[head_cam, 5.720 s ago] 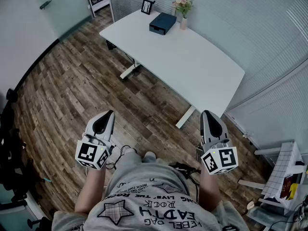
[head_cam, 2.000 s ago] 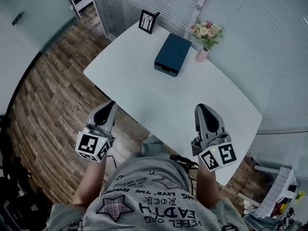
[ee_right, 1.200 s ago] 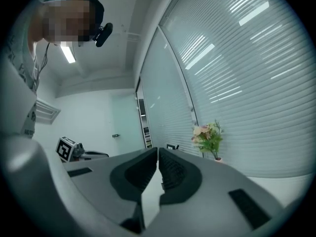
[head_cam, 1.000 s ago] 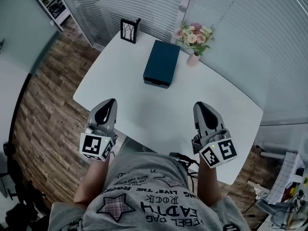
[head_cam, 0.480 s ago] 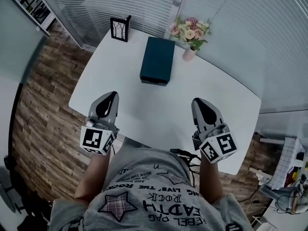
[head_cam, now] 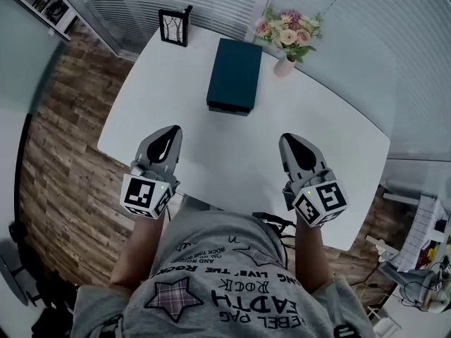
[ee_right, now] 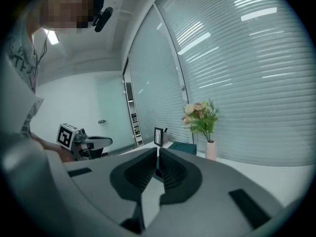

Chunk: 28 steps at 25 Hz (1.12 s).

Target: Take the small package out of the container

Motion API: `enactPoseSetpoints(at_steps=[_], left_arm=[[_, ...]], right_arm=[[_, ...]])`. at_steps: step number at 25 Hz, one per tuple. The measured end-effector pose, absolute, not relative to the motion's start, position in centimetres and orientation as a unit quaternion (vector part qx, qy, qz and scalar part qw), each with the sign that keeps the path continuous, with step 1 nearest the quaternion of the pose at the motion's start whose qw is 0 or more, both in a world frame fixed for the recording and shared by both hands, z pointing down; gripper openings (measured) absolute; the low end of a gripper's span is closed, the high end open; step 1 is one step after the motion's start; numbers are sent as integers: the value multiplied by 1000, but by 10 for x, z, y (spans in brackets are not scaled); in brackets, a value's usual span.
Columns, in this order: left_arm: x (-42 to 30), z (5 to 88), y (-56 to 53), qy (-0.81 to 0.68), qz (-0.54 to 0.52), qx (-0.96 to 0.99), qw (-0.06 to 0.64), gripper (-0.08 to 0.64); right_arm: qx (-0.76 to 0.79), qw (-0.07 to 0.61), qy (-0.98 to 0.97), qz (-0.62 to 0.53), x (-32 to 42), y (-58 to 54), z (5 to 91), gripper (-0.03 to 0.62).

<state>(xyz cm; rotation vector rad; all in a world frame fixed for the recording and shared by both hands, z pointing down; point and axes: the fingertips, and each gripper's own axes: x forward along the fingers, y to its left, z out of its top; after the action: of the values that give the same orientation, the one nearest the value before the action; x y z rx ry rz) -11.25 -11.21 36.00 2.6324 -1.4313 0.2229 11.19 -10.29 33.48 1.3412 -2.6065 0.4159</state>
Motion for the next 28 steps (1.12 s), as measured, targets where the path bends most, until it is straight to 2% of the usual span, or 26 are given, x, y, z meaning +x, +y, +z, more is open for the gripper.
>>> enactPoseSetpoints(at_steps=[8,28], left_arm=[[-103,382,-129,-460,85,879,88,11],[-65,490,-172,-383,179,894,150,14]], right_arm=[[444,107,-876,156,108,-116,357,17],[413,216,-864,194,80,-155,467,18]])
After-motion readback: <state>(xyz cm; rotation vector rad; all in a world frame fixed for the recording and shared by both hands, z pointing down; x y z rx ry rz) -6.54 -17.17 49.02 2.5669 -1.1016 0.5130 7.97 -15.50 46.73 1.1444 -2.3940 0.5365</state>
